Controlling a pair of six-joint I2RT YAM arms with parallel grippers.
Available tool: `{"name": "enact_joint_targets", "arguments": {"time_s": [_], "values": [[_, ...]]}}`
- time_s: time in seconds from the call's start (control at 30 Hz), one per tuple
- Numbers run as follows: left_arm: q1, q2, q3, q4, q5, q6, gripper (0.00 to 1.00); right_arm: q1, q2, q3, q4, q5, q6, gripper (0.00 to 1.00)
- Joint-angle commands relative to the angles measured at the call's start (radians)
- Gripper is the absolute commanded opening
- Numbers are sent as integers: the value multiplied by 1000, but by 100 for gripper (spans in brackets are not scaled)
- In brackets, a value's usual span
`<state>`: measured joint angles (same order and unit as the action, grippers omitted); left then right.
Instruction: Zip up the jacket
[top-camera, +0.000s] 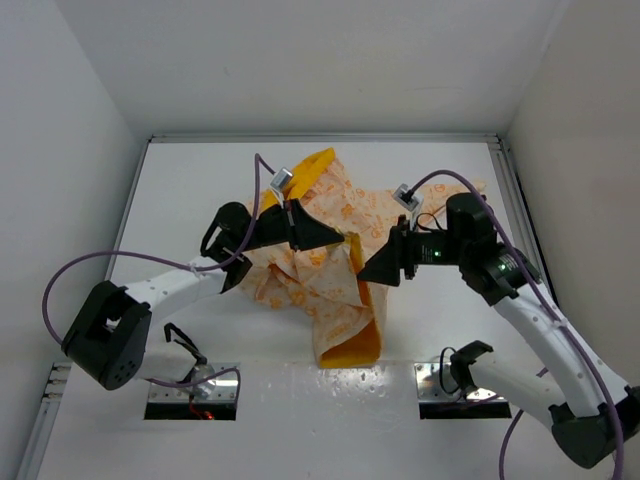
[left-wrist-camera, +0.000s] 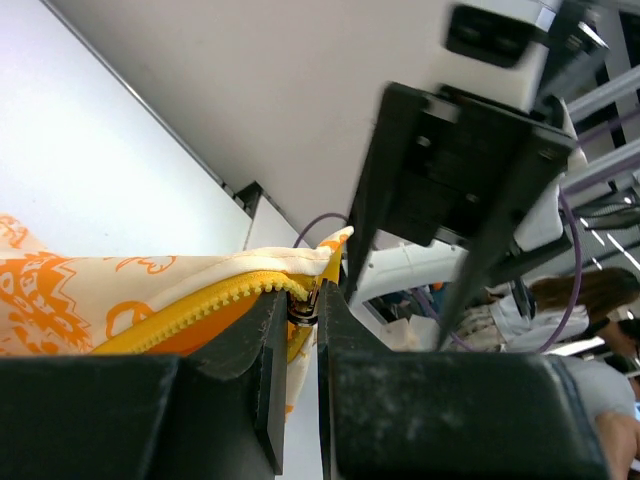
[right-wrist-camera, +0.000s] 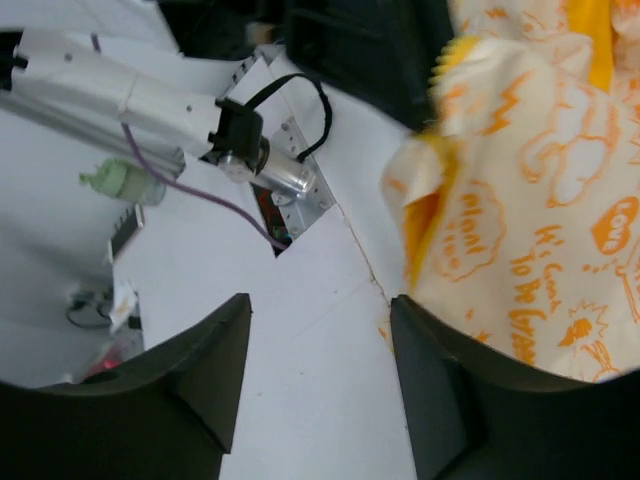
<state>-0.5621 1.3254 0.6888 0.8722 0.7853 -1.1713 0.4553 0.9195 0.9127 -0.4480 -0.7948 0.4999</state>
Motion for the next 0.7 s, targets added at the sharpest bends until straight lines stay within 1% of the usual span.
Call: {"name": "enact_joint_targets", "arguments": {"time_s": [0.0, 0.03, 0.07, 0.1, 0.17, 0.23, 0.27, 0.33, 0.37, 0.47, 0.57, 0.67], "values": [[14, -15, 31, 28, -35, 1, 0, 66, -12, 48, -14, 8, -63, 60], [14, -6, 41, 39, -35, 1, 0, 71, -7, 45, -11, 9, -60, 64], [14, -6, 41, 39, -35, -11, 0, 77, -1, 28, 17, 17, -35, 70], [14, -6, 41, 39, -46, -24, 0, 82, 11, 28, 44, 17, -26, 72], [14, -6, 52, 39, -46, -24, 0, 105, 39, 25, 71, 46, -11, 72], [14, -6, 52, 39, -46, -24, 0, 114, 71, 28, 66, 103, -1, 72], [14, -6, 52, 39, -46, -33, 0, 111, 81, 26, 66, 127, 2, 73], [14, -20, 52, 39, -46, -33, 0, 94, 85, 28, 58, 192, -1, 85], [14, -31, 52, 39, -46, -33, 0, 83, 82, 25, 49, 219, -1, 87], [14, -40, 43, 39, -46, -44, 0, 65, 72, 8, 72, 258, 8, 87], [5, -49, 43, 39, -37, -44, 0, 59, 64, -12, 112, 259, 14, 85], [-15, -49, 43, 39, -37, -44, 0, 60, 76, -24, 179, 218, 49, 80]]}}
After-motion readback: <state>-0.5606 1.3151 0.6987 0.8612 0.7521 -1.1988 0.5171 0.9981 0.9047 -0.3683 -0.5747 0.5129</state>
